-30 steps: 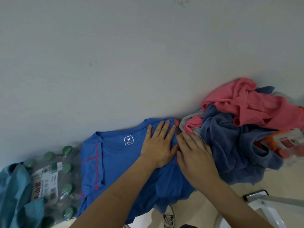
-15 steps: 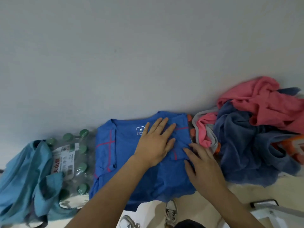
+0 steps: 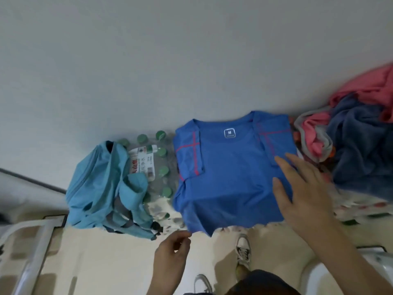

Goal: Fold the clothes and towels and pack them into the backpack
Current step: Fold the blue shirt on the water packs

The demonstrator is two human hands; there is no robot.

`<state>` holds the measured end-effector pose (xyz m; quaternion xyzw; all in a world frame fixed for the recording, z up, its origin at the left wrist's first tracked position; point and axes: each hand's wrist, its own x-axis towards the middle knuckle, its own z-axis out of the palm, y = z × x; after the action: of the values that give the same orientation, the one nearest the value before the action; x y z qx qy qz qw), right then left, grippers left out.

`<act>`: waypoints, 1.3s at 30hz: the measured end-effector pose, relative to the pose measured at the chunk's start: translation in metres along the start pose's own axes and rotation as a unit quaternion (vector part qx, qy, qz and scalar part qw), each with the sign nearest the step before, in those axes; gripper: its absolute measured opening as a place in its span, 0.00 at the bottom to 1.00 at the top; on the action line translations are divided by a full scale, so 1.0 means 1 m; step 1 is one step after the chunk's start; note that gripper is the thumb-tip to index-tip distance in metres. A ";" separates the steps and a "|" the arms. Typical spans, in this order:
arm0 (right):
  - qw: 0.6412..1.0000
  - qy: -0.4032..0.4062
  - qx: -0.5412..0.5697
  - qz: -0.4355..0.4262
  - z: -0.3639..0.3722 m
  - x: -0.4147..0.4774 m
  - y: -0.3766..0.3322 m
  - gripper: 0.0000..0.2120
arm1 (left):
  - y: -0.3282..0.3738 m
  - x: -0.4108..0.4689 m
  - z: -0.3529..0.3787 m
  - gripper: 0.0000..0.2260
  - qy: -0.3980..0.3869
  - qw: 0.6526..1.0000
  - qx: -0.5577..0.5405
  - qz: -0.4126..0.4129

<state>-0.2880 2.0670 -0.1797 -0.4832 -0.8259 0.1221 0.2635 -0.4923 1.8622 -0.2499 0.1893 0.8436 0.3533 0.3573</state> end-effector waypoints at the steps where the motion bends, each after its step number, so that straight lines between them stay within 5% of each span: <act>1: 0.999 -0.006 0.034 0.000 0.005 -0.015 -0.015 0.22 | -0.018 0.005 0.000 0.08 -0.018 1.000 0.010 -0.023; 3: 0.990 -0.039 0.134 0.032 0.021 -0.049 -0.047 0.17 | -0.043 0.016 0.006 0.08 -0.048 0.998 0.034 -0.036; 5: 0.949 -0.092 0.259 0.153 0.044 -0.084 -0.072 0.12 | -0.057 0.030 0.017 0.11 -0.064 0.997 0.014 -0.049; 6: 0.900 -0.128 0.333 0.251 0.055 -0.099 -0.082 0.13 | -0.063 0.039 0.022 0.14 -0.061 0.996 -0.010 -0.059; 9: 0.669 -0.201 0.502 0.510 0.085 -0.133 -0.093 0.11 | -0.083 0.070 0.035 0.17 -0.035 0.992 -0.064 -0.103; 12: 0.567 -0.214 0.526 0.597 0.102 -0.159 -0.090 0.11 | -0.099 0.096 0.047 0.20 -0.051 0.993 -0.011 -0.106; 20: 0.515 -0.174 0.537 0.645 0.129 -0.172 -0.084 0.10 | -0.118 0.132 0.069 0.08 -0.034 0.990 0.070 -0.115; 24: 0.481 -0.171 0.548 0.662 0.149 -0.170 -0.081 0.11 | -0.087 0.095 0.048 0.05 -0.083 0.992 -0.040 -0.091; 29: 0.376 -0.232 0.610 0.658 0.158 -0.177 -0.092 0.29 | -0.038 0.011 0.006 0.03 -0.122 0.951 -0.267 -0.100; 32: 0.341 -0.135 0.683 0.632 0.145 -0.172 -0.103 0.23 | -0.012 -0.019 -0.012 0.08 -0.082 0.939 -0.322 -0.085; 36: 0.423 0.004 0.682 0.596 0.115 -0.154 -0.113 0.14 | 0.000 -0.029 -0.028 0.08 -0.088 0.959 -0.269 -0.019; 39: 0.488 0.011 0.654 0.577 0.094 -0.144 -0.120 0.13 | -0.012 -0.032 -0.036 0.19 -0.115 0.984 -0.016 0.135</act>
<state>-0.3715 1.8876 -0.2486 -0.5417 -0.0416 0.7468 0.3837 -0.4981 1.8190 -0.2262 0.3353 0.7582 0.3874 0.4034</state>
